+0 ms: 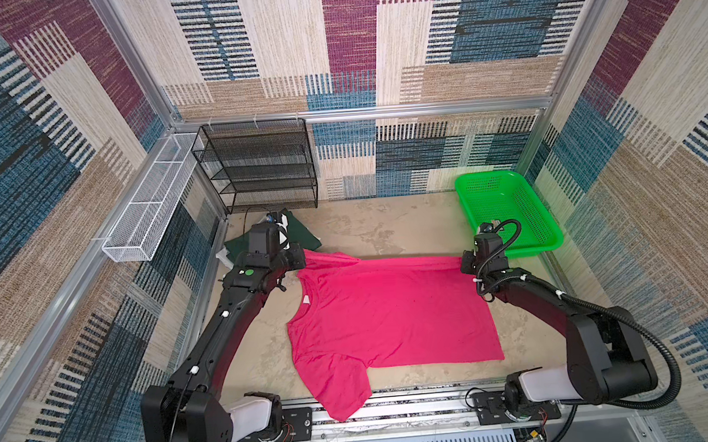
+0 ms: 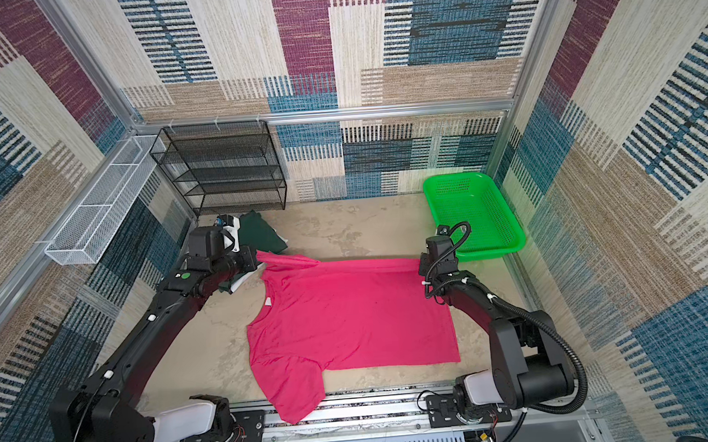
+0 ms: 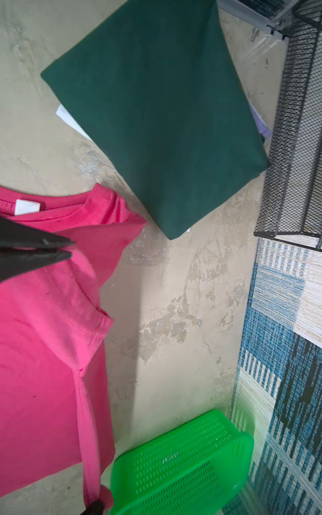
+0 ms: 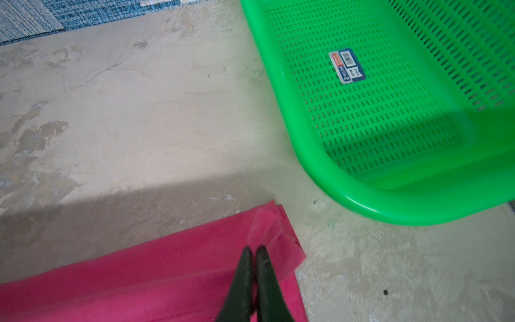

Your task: Fold and stack the t-shirts

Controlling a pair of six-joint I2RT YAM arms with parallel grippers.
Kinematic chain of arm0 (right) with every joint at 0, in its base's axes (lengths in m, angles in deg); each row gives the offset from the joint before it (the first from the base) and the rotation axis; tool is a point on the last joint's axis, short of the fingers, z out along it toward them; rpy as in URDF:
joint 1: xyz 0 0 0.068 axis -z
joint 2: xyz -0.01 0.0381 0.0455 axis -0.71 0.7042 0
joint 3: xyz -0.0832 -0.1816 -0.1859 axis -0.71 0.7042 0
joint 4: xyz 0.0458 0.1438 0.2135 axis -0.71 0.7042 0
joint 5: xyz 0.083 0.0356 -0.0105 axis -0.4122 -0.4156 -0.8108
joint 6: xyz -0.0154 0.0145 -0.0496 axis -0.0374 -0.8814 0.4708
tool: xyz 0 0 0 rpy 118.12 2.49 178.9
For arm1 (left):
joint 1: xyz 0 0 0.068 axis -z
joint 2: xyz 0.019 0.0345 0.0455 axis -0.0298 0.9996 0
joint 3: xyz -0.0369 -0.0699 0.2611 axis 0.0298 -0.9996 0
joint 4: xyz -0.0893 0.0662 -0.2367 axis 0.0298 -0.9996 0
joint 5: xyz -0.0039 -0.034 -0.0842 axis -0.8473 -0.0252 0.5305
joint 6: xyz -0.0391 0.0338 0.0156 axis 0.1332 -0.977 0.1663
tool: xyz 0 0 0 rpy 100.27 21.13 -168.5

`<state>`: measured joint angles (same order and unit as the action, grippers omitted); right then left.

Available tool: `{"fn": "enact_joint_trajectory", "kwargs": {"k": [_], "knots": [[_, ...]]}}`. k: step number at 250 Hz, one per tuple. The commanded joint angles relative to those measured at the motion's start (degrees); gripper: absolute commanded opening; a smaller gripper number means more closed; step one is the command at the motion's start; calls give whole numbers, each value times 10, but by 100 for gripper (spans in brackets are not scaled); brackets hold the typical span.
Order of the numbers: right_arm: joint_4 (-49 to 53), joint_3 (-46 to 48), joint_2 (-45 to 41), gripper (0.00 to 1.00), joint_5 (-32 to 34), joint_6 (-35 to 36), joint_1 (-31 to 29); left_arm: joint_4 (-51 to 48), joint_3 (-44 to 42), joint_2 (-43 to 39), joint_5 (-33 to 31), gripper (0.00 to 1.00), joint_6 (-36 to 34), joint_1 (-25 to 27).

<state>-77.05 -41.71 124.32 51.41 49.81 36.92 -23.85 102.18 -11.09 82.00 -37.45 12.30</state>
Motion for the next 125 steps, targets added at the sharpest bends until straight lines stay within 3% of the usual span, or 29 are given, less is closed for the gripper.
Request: {"fn": "enact_joint_trajectory", "kwargs": {"k": [1, 85, 95, 125], "knots": [[-17, 12, -6, 9, -5, -20, 0, 1, -38, -31, 4, 0, 31, 1], [1, 65, -35, 14, -18, -60, 0, 41, -229, -138, 69, 0, 113, 8], [0, 83, -55, 18, -19, -70, 0, 55, -264, -157, 82, 0, 123, 10], [-17, 131, -152, 31, -21, -94, -1, 66, -349, -234, 107, 12, 133, 16]]}}
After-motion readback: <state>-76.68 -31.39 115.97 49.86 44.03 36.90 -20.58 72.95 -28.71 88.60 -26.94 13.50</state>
